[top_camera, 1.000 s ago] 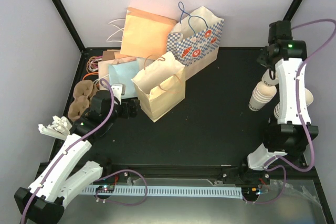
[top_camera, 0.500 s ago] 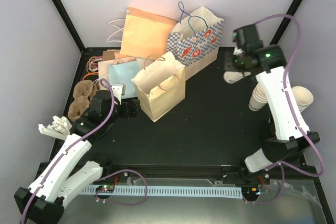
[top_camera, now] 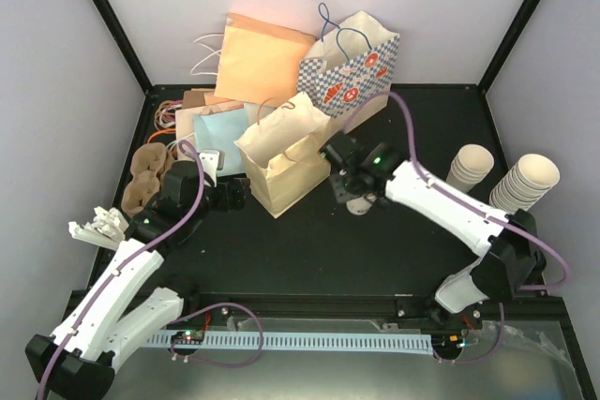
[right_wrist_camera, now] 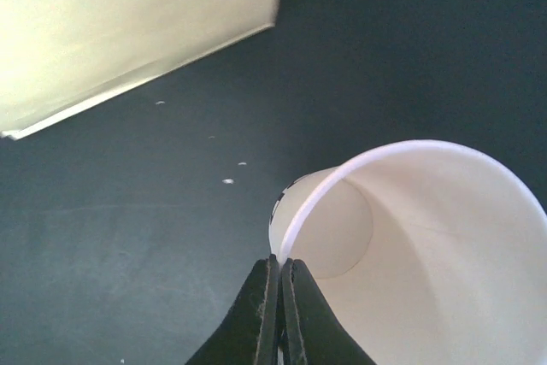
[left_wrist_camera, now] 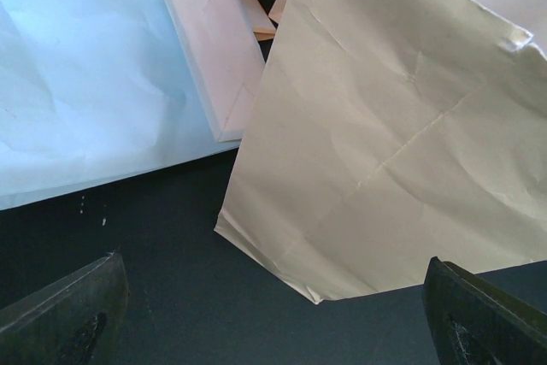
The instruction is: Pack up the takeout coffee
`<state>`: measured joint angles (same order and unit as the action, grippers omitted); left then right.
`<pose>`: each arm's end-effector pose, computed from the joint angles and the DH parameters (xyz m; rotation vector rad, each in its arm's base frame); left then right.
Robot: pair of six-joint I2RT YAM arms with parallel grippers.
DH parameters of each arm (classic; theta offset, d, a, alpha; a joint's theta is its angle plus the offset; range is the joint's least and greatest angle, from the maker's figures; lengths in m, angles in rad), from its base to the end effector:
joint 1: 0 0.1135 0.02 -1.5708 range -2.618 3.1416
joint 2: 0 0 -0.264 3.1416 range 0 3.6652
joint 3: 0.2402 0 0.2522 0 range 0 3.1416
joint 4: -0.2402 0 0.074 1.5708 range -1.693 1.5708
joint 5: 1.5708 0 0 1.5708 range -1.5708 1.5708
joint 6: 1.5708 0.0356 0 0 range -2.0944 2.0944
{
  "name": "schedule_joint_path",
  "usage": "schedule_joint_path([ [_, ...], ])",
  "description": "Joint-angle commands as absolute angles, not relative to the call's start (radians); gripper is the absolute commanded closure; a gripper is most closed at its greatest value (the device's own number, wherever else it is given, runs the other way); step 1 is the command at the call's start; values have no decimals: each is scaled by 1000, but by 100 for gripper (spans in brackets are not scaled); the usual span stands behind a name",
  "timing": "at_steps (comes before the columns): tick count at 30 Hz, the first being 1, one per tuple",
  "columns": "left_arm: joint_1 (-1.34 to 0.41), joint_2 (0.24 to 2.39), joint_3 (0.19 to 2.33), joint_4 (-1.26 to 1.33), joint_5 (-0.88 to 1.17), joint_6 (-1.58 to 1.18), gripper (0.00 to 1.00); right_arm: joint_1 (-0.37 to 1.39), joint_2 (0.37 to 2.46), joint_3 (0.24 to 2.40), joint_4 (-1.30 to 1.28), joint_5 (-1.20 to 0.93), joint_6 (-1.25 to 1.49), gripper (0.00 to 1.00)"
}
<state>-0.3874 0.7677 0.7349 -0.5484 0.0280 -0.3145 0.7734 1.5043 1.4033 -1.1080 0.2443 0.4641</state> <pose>0.1556 -0.0646 0.2886 0.0961 2.1820 -0.4338 0.2140 0.1969 0.3104 -0.3570 2.6846 0.0165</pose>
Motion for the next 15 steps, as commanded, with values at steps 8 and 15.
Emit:
schedule_joint_path([
  [8, -383, 759, 730, -539, 41, -311, 3, 1077, 1554, 1309, -875, 425, 565, 99],
  [15, -383, 761, 728, -543, 42, -313, 3, 1133, 1629, 1337, -876, 424, 574, 99],
])
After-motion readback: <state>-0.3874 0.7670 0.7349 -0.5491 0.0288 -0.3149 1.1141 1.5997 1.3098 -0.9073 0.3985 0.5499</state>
